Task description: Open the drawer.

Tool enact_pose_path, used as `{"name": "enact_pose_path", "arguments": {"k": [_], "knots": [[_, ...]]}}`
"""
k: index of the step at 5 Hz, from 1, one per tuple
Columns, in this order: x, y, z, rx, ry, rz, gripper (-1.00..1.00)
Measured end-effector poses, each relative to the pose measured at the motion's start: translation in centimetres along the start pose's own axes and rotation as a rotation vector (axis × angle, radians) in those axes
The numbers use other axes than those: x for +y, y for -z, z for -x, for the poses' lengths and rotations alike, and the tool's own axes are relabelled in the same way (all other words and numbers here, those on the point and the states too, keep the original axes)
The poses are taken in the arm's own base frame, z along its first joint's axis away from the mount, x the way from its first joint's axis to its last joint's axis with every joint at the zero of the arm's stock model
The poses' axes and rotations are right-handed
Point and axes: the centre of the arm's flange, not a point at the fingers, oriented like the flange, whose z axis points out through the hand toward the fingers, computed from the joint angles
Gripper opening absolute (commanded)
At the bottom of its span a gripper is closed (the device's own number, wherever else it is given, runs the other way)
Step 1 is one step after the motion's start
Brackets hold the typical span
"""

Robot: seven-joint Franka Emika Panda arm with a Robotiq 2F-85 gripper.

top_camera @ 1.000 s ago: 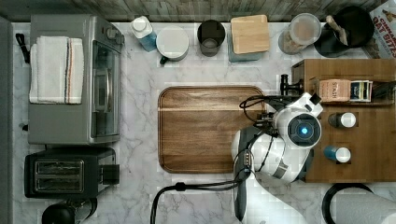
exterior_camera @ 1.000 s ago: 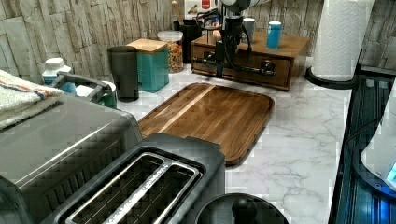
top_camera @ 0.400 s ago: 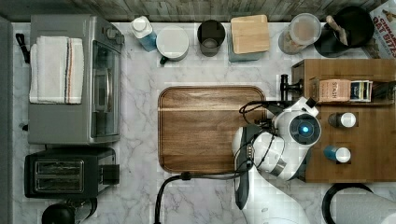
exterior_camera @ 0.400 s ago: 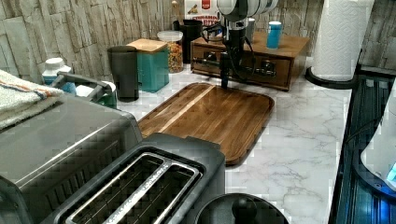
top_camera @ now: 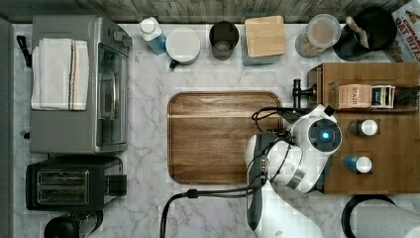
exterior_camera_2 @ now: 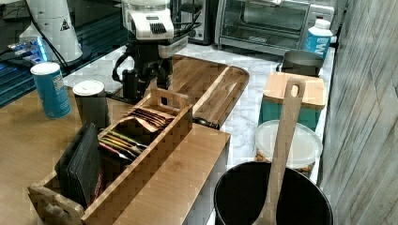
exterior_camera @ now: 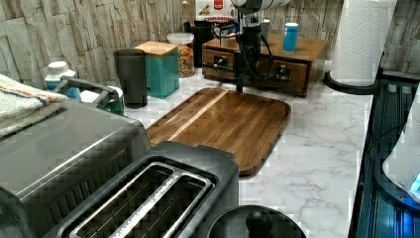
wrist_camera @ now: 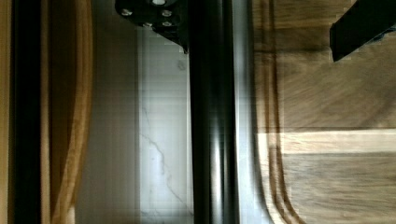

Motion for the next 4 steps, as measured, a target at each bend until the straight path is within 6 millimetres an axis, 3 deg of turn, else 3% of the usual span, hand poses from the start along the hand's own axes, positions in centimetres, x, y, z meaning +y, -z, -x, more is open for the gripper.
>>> {"name": "enact_pose_path", "arguments": {"k": [3, 4], "knots": [[-1.1, -0.4, 0.2, 0.086, -0.18, -0.089, 1.0], [-3.0, -0.3, 0.0, 0.075, -0.206, -0.083, 1.0]]}}
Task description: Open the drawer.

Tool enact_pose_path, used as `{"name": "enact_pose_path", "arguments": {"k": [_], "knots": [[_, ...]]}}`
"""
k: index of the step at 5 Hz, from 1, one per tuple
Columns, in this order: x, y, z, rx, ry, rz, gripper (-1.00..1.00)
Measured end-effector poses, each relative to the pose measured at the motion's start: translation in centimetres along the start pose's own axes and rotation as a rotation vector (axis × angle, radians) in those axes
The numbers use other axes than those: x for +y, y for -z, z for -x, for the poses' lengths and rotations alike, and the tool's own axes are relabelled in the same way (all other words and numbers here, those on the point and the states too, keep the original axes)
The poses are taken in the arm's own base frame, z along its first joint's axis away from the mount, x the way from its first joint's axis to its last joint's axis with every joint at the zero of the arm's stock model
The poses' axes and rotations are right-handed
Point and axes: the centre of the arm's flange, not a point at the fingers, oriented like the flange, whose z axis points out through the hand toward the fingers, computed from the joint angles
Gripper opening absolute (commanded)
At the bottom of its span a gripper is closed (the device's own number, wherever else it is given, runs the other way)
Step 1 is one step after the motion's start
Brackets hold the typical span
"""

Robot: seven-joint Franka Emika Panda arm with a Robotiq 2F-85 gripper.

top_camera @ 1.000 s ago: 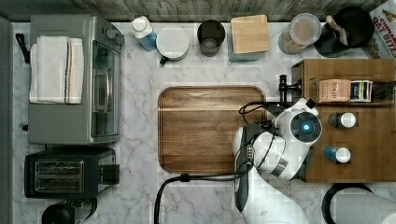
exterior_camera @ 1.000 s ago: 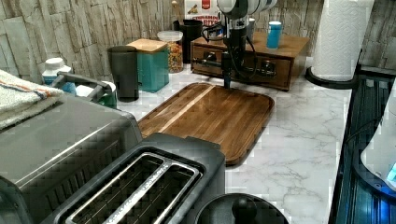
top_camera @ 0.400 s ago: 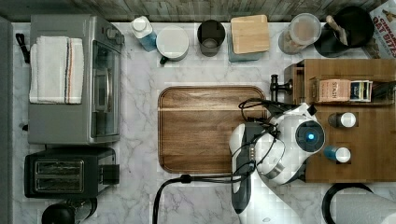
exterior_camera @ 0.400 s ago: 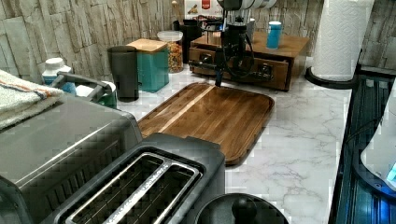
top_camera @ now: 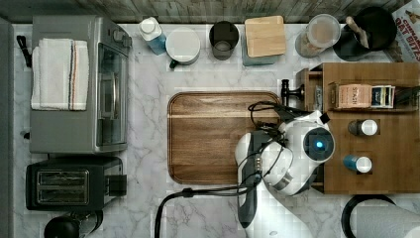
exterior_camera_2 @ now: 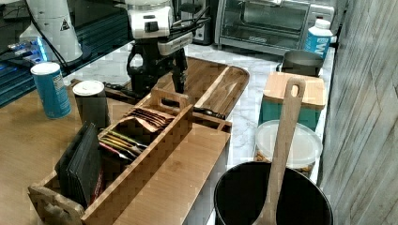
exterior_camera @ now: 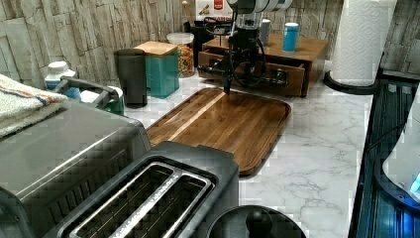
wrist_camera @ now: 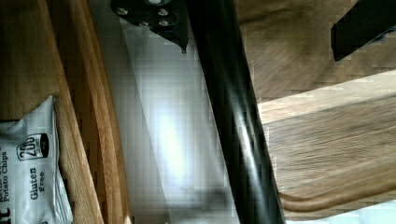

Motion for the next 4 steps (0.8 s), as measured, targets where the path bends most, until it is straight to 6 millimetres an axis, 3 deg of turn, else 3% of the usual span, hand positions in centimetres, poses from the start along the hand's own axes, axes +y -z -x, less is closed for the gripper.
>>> {"name": "enact_pose_path", "arguments": {"k": [1, 4], "knots": [[-2.8, 0.1, 1.0, -0.011, 0.045, -0.013, 1.0], [-14.3, -0.3, 4.2, 0.001, 0.125, -0.003, 1.0]]}}
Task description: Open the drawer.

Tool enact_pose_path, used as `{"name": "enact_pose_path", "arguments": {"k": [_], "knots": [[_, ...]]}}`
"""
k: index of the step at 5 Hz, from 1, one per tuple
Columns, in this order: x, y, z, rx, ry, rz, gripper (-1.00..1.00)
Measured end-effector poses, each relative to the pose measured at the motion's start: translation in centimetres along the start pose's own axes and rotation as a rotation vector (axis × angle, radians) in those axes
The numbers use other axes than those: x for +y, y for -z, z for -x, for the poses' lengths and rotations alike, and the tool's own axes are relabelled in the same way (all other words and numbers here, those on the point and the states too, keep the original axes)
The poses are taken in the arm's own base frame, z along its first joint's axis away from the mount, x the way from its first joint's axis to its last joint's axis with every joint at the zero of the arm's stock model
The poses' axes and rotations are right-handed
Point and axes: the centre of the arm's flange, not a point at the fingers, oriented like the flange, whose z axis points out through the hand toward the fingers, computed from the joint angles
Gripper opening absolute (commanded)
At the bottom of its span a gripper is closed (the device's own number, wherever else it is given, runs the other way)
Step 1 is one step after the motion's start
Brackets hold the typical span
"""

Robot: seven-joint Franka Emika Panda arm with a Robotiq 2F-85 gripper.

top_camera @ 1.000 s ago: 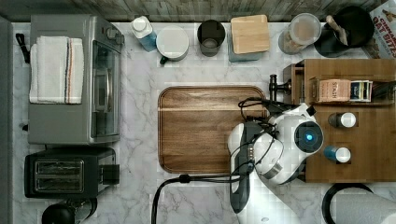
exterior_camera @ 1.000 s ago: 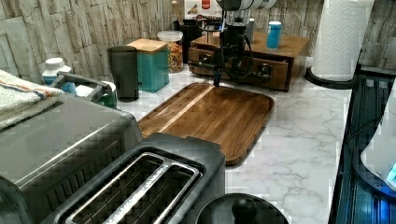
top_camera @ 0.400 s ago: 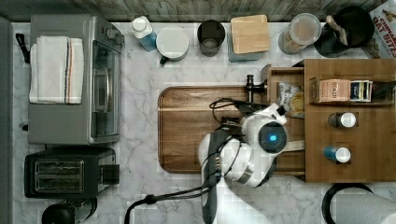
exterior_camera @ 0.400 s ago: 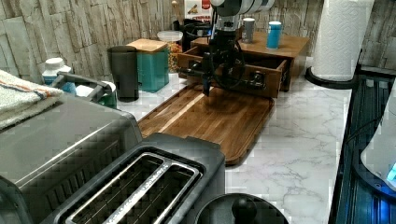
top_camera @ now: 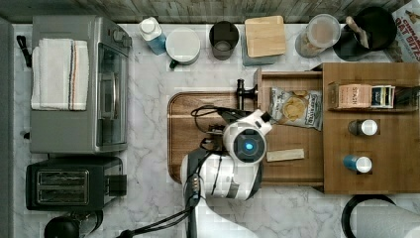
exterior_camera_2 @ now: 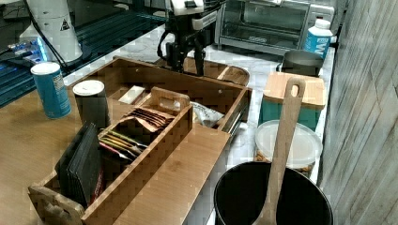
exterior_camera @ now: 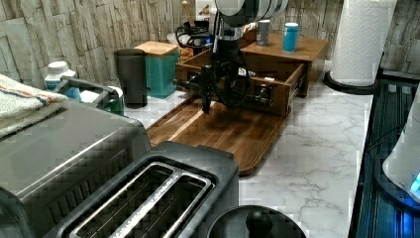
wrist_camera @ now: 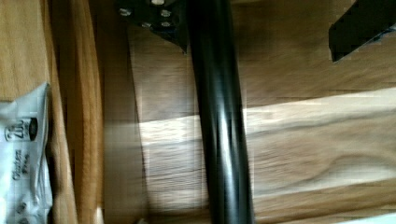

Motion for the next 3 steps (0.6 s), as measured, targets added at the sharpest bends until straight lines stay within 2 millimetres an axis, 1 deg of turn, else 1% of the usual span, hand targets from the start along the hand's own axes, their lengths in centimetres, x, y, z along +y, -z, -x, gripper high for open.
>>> {"name": "enact_pose_path", "arguments": {"k": [1, 3], "knots": [[-0.89, -0.22, 0.29, -0.009, 0.01, 0.002, 1.0], [-0.82, 0.09, 0.32, -0.016, 0.006, -0.001, 1.0]]}}
